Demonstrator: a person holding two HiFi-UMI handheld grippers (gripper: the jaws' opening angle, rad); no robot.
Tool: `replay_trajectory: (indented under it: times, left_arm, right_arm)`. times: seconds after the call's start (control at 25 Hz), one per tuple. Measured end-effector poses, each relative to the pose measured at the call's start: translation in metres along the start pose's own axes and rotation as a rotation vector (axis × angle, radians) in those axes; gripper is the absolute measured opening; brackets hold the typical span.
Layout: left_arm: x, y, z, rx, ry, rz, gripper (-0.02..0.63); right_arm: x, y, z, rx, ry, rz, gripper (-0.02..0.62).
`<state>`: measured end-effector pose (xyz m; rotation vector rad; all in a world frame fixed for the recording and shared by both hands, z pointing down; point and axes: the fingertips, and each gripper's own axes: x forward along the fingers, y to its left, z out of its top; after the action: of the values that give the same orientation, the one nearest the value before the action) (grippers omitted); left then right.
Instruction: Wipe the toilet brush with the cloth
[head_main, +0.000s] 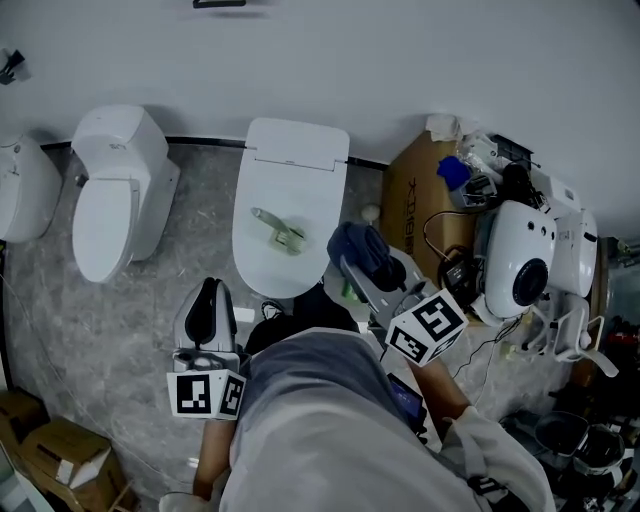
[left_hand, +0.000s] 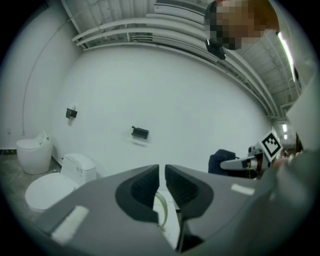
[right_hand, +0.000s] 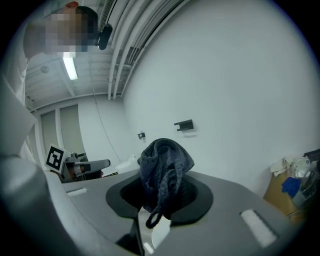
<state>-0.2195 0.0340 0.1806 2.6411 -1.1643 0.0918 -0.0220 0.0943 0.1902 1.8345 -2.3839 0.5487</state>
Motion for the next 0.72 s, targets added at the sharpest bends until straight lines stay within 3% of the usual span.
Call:
replay_trajectory:
  times: [0.2,0.44,0.72]
  left_arm:
    - [-0.007,0.0,0.003,0.002,0.006,0.014,0.0]
    - [-0.017,0.02,0.008,0.001,-0.018,0.1,0.0]
    - [-0.016,0.026,0.003,0.01,-0.01,0.157,0.0]
  right_arm:
    - [-0.015,0.005,0.005,-0.029,-0.007,-0.013,0.103]
    - [-0.015,0.011,0.0,-0.09,0.013,-0.042,0.101]
    - [-0.007,0.002,-0.008,-0.078,0.042,-0.049,0.098]
